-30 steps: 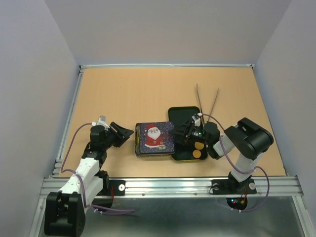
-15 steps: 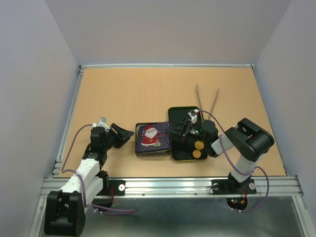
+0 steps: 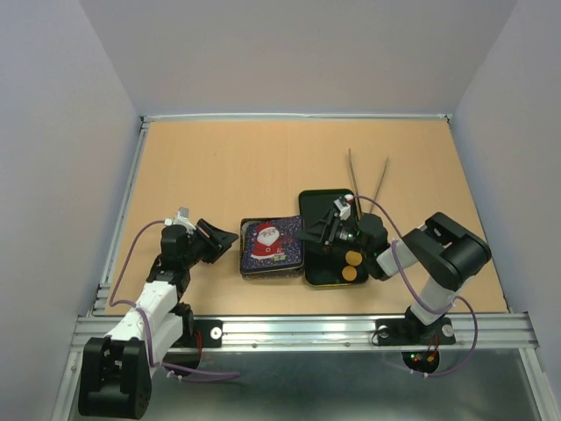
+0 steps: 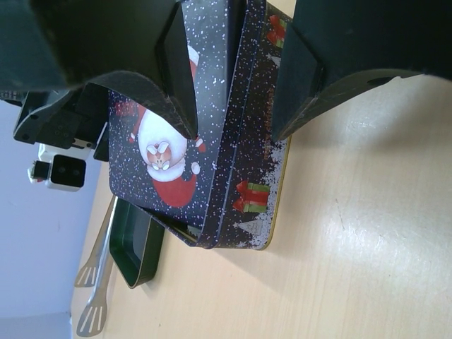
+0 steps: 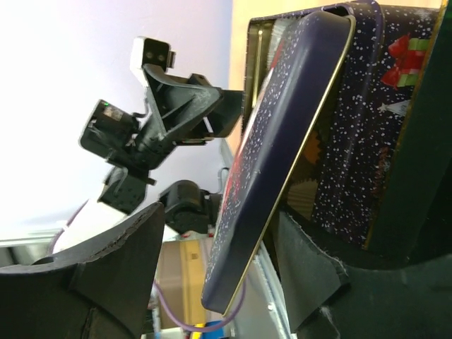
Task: Pack the cookies
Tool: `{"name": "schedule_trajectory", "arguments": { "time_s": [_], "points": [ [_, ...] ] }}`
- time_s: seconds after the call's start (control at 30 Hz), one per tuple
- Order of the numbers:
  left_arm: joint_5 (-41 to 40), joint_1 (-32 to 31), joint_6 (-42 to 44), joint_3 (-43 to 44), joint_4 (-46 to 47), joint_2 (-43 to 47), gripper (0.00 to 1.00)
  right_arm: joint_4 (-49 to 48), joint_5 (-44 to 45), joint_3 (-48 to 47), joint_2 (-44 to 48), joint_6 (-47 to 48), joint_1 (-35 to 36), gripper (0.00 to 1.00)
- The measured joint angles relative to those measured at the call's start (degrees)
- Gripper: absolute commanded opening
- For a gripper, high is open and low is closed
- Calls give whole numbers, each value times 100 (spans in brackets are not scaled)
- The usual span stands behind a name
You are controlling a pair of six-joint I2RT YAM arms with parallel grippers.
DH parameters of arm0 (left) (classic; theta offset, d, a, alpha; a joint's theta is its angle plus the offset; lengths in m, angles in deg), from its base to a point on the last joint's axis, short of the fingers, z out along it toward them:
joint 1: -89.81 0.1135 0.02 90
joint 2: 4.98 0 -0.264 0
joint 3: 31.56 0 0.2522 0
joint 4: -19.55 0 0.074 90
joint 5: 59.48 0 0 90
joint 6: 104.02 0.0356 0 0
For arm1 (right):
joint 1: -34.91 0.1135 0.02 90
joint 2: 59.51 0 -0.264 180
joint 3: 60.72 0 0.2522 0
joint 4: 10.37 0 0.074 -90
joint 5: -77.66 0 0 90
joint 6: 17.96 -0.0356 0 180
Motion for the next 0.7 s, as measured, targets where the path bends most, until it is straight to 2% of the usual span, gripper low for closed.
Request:
{"name": "schedule_trajectory", "arguments": {
  "time_s": [0.1,0.2,0.27,0.4,0.5,0.7],
  "points": [
    [7,0,2,0,2,0,56,647,35,-17,452,315,0,69],
    [7,0,4,0,0,0,56,2002,205,-251,1261,1023,0,72],
    [7,0,4,0,7,-11,56,3449,505,-765,1711,1646,2,74],
    [7,0,4,0,22,-98,56,5184,1038,-1663,2017,2485,4,74],
    [7,0,7,0,22,-186,55,5860,1300,-1976,2000,2820,2,74],
    [4,0,55,4,13,-195,55,7073,1589,-1985,1867,3171,2,74]
  ]
}}
